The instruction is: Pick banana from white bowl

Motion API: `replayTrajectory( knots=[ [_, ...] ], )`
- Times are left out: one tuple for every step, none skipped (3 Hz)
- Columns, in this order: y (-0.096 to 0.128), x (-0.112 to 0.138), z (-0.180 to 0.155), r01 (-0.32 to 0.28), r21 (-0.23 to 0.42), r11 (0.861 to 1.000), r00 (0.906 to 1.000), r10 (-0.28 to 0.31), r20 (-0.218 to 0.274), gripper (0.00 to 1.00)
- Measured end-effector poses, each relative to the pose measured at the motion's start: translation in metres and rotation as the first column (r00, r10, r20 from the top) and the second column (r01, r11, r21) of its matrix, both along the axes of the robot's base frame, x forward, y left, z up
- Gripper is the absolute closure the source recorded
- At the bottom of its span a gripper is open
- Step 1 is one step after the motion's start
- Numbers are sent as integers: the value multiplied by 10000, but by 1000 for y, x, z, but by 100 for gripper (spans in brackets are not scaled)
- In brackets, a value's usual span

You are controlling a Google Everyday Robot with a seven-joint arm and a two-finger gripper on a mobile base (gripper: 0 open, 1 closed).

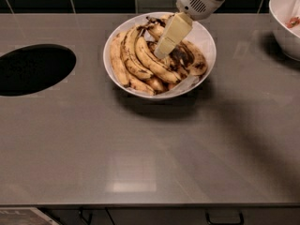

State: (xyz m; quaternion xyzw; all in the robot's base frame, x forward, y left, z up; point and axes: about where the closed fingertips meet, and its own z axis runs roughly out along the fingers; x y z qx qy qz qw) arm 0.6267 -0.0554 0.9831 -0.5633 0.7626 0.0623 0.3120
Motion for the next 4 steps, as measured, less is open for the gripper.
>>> replayTrajectory(
  knots=[
    [0, 0, 0, 0, 0, 10000, 10000, 0, 0, 0],
    [3, 1, -3, 25, 309, 9995, 9999, -30, 159, 0],
    [7, 3, -5, 33, 615, 9981, 9994, -54, 342, 10],
    [9, 6, -7, 61, 973, 9952, 9988, -108, 479, 18]
  ],
)
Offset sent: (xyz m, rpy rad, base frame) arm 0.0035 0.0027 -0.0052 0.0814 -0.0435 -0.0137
